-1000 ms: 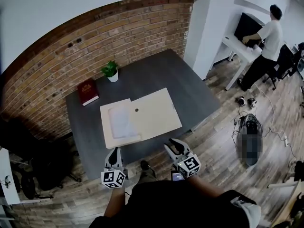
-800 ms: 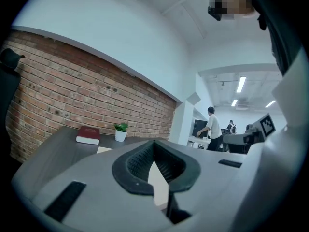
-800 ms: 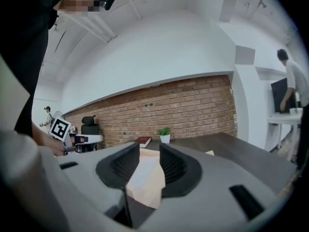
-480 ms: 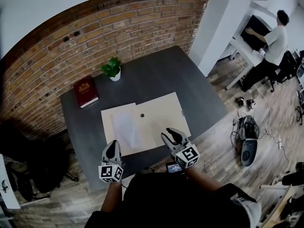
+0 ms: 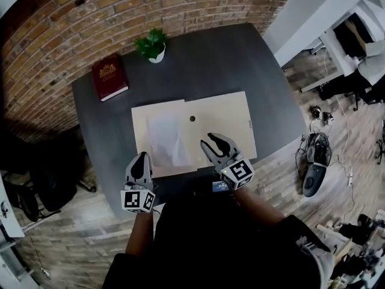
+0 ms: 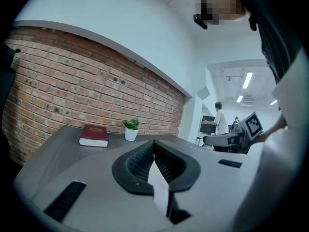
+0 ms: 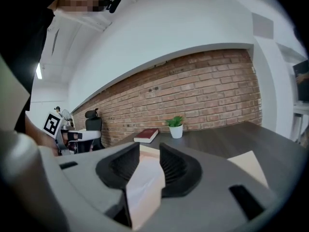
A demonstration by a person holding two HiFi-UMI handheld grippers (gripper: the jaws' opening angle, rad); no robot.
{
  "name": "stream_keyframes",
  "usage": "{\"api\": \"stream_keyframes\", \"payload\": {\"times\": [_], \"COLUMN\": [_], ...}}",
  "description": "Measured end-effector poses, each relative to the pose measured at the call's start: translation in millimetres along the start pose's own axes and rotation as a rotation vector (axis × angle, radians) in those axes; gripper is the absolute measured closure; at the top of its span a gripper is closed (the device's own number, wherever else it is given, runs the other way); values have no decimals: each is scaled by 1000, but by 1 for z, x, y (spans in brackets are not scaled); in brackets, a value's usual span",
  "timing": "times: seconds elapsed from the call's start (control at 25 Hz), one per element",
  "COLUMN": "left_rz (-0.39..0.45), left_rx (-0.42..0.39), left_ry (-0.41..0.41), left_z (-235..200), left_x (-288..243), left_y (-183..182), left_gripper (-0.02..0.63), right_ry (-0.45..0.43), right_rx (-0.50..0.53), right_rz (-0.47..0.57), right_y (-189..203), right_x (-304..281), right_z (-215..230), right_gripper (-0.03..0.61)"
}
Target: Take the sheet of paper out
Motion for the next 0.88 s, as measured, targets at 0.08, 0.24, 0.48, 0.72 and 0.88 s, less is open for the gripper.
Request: {"api": "stream_keyframes", "payload": {"times": [0.08,0.24,0.48,0.72,0.88], "left_rz": [3,-19,-29,-33,-35], "left_rx": [-4,14,39,39,37], "left_ry": [-25,-79,-127,-145,-150], "left_z": [-9,-17,-29,-32,-34], "left_x": [-5,-6,-4,4,12], "left_y": [3,10,19,23,25], "left_gripper": [618,618,618,618,618], "right_ry": [-33,-105,-154,-149,-126], "right_rx": [-3,-16,-20,-12,20], "right_rz": [-43,-167,-372,-504,-555], "right_y": [11,46,98,135,150], "right_x": [-24,-64,-108,-129,-135], "right_z": [5,4,-7,-19,-18], "right_gripper": [446,446,446,446,446]}}
Point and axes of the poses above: the fingertips, and each gripper's own axes: x backward along the fingers, z to its right, y out of its underside, the point moved 4 cm from there along x, backward along the fingers, and after that the axes turned 3 degrees about y, right-handed, at the moved point
